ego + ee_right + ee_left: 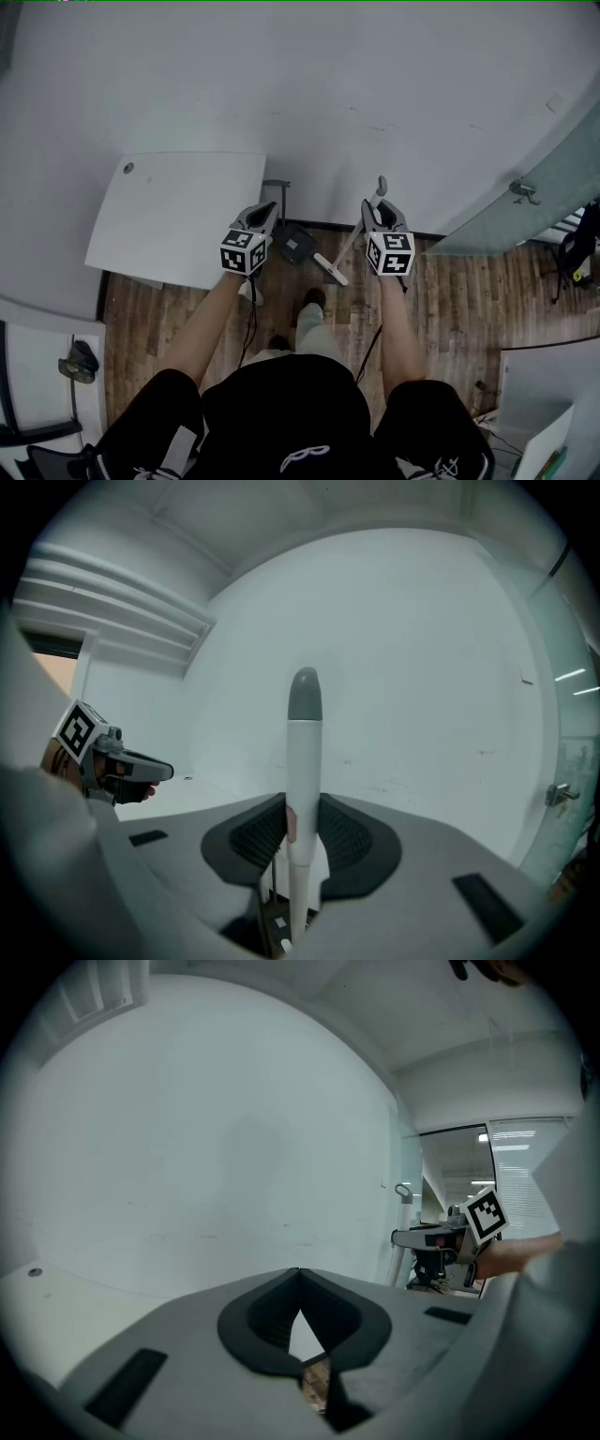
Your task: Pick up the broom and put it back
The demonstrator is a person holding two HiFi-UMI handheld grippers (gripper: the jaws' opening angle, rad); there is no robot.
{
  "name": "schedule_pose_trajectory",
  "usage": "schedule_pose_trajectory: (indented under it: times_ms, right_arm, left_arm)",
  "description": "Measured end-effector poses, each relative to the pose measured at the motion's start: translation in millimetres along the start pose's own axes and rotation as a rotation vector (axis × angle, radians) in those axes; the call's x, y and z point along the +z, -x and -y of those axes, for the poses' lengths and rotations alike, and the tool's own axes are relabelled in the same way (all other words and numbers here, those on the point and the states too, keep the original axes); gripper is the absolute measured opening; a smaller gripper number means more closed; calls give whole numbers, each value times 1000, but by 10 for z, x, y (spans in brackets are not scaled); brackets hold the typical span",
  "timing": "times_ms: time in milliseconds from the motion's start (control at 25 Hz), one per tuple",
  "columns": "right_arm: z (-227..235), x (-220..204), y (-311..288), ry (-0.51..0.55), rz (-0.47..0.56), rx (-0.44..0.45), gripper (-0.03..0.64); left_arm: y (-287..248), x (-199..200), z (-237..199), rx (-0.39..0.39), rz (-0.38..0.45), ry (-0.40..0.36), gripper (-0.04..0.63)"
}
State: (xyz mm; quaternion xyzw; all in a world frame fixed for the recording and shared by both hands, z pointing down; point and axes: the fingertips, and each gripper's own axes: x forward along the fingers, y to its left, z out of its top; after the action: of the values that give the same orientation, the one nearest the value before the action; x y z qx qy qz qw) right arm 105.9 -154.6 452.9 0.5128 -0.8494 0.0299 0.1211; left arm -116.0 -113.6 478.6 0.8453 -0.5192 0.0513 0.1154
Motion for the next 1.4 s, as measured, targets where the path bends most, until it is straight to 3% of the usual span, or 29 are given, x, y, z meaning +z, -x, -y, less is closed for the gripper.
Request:
schedule_pose_trajectory:
  times_ms: [640, 1400]
  right_arm:
    - [118, 162, 251, 24, 26, -17, 115]
    - [75, 82, 248, 11, 4, -11, 115]
  left_arm:
    - [83, 291, 130, -2, 52, -30, 17]
    - [58, 233, 93, -12, 36, -32, 17]
